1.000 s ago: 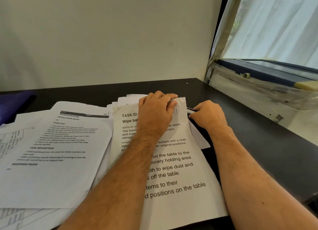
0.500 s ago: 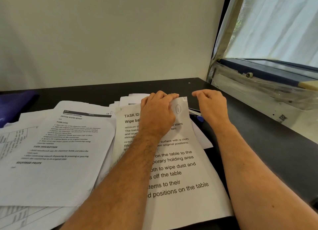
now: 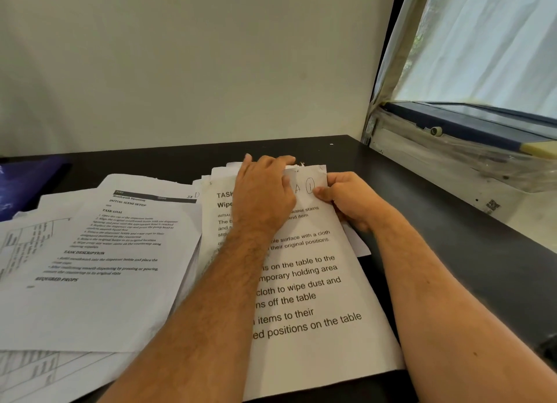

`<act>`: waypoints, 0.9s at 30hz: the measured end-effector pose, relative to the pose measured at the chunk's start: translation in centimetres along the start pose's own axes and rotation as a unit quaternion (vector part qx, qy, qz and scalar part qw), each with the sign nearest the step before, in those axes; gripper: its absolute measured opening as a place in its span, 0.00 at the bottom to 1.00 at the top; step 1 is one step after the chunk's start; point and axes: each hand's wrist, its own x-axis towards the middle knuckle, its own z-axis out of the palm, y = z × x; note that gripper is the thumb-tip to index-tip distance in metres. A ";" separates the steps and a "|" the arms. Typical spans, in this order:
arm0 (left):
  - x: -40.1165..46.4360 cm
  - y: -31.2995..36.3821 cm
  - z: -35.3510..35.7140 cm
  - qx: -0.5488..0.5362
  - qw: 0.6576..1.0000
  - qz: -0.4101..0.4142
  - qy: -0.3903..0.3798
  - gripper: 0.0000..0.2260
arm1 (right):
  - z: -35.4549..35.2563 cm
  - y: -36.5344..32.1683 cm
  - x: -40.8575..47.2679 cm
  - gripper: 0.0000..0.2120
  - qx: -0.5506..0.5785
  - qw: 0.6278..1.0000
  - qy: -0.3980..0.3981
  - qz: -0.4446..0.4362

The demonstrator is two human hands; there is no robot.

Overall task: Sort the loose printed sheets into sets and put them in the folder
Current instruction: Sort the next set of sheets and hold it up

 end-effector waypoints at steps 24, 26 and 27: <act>-5.7 -5.4 -16.6 -0.358 0.830 -0.422 -0.077 0.05 | 3.2 -3.4 -5.0 0.16 0.211 0.970 -0.115 0.024; -6.0 -6.3 -19.3 -0.342 0.838 -0.419 -0.074 0.05 | 5.0 -4.8 -6.0 0.16 0.207 0.966 -0.153 0.012; -6.3 -6.9 -20.8 -0.344 0.836 -0.421 -0.072 0.05 | 6.3 -5.5 -6.3 0.15 0.198 0.967 -0.160 0.010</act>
